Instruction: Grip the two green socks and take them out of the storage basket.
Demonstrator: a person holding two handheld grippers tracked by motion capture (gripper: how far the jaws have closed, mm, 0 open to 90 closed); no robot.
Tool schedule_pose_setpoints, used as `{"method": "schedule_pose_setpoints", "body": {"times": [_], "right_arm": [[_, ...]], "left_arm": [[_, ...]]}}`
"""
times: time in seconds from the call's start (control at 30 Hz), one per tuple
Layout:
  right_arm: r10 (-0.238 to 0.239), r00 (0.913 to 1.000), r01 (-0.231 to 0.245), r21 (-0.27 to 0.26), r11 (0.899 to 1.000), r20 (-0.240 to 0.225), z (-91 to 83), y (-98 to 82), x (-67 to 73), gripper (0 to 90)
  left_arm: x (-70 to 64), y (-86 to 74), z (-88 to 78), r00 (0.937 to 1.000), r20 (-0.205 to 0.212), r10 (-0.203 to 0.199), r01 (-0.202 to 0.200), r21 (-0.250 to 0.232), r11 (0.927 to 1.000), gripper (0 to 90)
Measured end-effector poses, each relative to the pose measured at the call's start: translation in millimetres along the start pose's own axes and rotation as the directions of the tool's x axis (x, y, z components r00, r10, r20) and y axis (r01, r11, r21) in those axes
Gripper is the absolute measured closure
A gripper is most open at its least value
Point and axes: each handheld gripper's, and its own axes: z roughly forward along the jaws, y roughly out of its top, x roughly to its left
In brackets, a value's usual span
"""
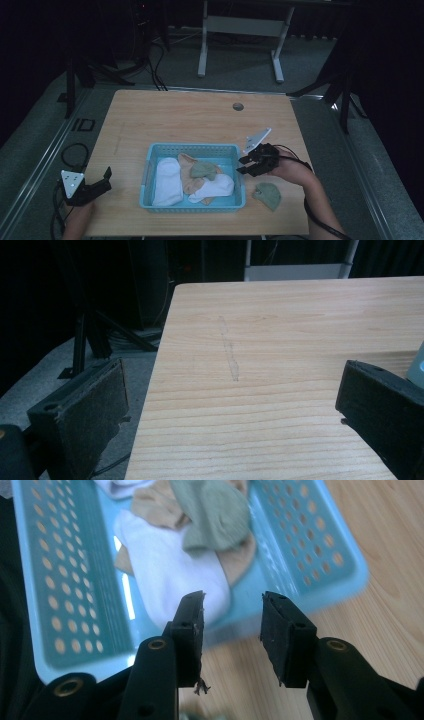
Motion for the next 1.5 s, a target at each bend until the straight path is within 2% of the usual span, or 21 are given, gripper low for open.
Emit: {"method": "schedule_pose_setpoints", "body": {"times": [0.23,0.57,1.0,1.33,1.5], "right_arm": [[-0.040,0.9988,0.040,0.008,0.999,-0.029,21.1,19.4,2.8,61.4],[-0.071,0.9951,0.072,0.006,0.997,-0.068,46.0,41.1,7.7,62.1],[-0.116,0.9871,0.120,0.026,0.992,-0.110,80.4,56.8,15.0,63.1],[-0.127,0.9850,0.135,0.057,0.989,-0.117,96.9,62.7,15.6,63.1],[-0.136,0.9853,0.146,0.097,0.985,-0.103,106.4,62.8,17.5,65.3]], "left_arm": [[0.1,0.0,-0.2,1.0000,0.003,-0.002,0.002,-0.002,1.0000,0.7],[0.4,0.0,-0.3,1.0000,0.003,-0.005,0.005,-0.003,1.0000,0.7],[1.0,0.1,-0.6,1.0000,0.005,-0.007,0.007,-0.001,1.0000,0.7],[1.1,0.1,-0.6,1.0000,0.005,-0.008,0.008,-0.001,1.0000,0.7],[1.6,0.0,-0.9,0.9999,0.005,-0.012,0.012,-0.005,0.9999,0.7]]}}
